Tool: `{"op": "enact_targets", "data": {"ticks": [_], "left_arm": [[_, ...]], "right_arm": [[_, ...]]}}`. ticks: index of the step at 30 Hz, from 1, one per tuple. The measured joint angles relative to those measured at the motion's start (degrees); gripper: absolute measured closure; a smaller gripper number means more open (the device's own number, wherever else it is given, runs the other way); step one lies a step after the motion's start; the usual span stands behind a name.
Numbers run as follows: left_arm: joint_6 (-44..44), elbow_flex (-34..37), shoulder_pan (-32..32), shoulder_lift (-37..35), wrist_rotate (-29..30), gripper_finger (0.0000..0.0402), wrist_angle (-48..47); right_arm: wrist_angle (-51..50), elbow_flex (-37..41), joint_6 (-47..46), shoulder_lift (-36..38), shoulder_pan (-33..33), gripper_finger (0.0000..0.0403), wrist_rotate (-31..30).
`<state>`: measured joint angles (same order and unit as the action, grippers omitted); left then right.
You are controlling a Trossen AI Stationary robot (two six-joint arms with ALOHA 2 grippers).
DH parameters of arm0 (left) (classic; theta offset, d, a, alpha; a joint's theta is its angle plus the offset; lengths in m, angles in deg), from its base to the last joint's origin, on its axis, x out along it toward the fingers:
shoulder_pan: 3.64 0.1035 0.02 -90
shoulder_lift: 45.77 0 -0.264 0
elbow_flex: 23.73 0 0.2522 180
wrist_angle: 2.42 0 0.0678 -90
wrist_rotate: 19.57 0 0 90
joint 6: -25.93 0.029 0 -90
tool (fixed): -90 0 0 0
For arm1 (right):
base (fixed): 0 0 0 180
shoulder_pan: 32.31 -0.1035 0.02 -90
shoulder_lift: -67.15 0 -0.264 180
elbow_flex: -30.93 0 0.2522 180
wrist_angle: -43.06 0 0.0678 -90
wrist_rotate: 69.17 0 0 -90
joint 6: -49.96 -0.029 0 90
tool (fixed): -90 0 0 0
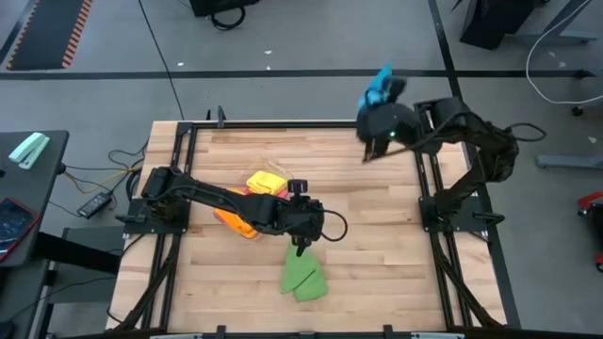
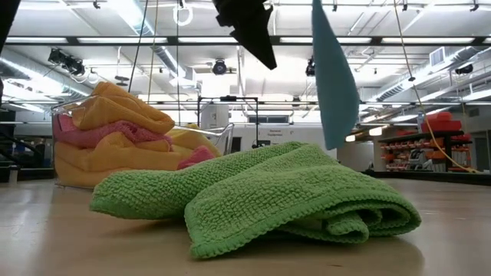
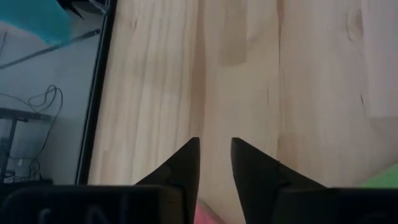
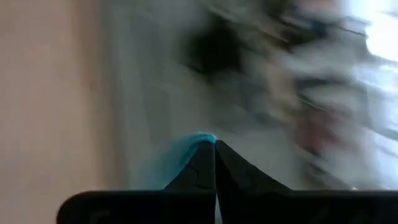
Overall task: Fold microfiber towels
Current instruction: Fold the blue microfiber towel
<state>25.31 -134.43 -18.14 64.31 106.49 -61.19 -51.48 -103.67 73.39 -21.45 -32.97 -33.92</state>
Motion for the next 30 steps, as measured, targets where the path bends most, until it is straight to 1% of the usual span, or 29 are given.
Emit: {"op": "enact_targets", "data": {"ticks": [2,4,5,7,9,11,14,17,19,22,25,27,28,30], "left_arm": [[-0.7,0.0,-0.4,0.0,0.0,0.0307,-1.5],[-1.5,0.0,-1.0,0.0,-0.1,0.0310,-3.5],[-1.8,0.0,-1.3,0.0,-0.1,0.0312,-4.3],[-2.4,0.0,-2.0,0.0,-0.4,0.0316,-6.1],[-3.4,0.1,-2.6,0.0,-2.0,0.0318,-6.6],[-4.4,0.1,-3.2,0.0,-3.9,0.0320,-7.1],[-5.6,0.1,-4.3,0.0,-5.4,0.0321,-7.5],[-6.5,0.1,-5.0,0.0,-5.6,0.0322,-8.1],[-6.5,0.1,-5.3,0.0,-5.6,0.0322,-8.4],[-6.5,0.1,-5.2,0.0,-5.6,0.0324,-8.4],[-6.9,0.1,-4.5,0.0,-5.6,0.0326,-8.4],[-7.8,0.1,-4.0,0.0,-5.6,0.0325,-8.4],[-7.8,0.1,-3.8,0.0,-5.6,0.0324,-8.4],[-7.8,0.1,-3.6,0.0,-5.6,0.0323,-8.6]], "right_arm": [[-0.5,1.3,-3.6,0.0,-0.9,0.0401,14.4],[-1.6,3.1,-7.9,-0.1,-2.1,0.0401,25.7],[-2.0,4.5,-9.8,-0.1,-2.9,0.0401,30.0],[-1.6,8.7,-13.3,0.1,-4.8,0.0401,35.2],[-1.4,14.5,-16.6,-0.1,-6.8,0.0401,37.2],[0.5,21.6,-19.1,-0.2,-8.6,0.0401,37.9],[4.5,32.2,-19.8,-0.1,-11.2,0.0388,41.4],[9.1,40.9,-21.7,-0.1,-14.3,0.0358,47.2],[12.6,45.1,-23.9,-0.1,-16.4,0.0335,50.8],[20.2,49.6,-27.1,-0.1,-20.0,0.0298,55.3],[29.0,53.0,-27.3,-0.1,-24.4,0.0262,59.2],[32.0,54.0,-27.1,-0.1,-27.1,0.0242,59.5],[32.0,54.3,-27.1,-0.1,-28.2,0.0233,57.9],[32.0,54.7,-28.3,-0.1,-29.7,0.0221,52.1]]}}
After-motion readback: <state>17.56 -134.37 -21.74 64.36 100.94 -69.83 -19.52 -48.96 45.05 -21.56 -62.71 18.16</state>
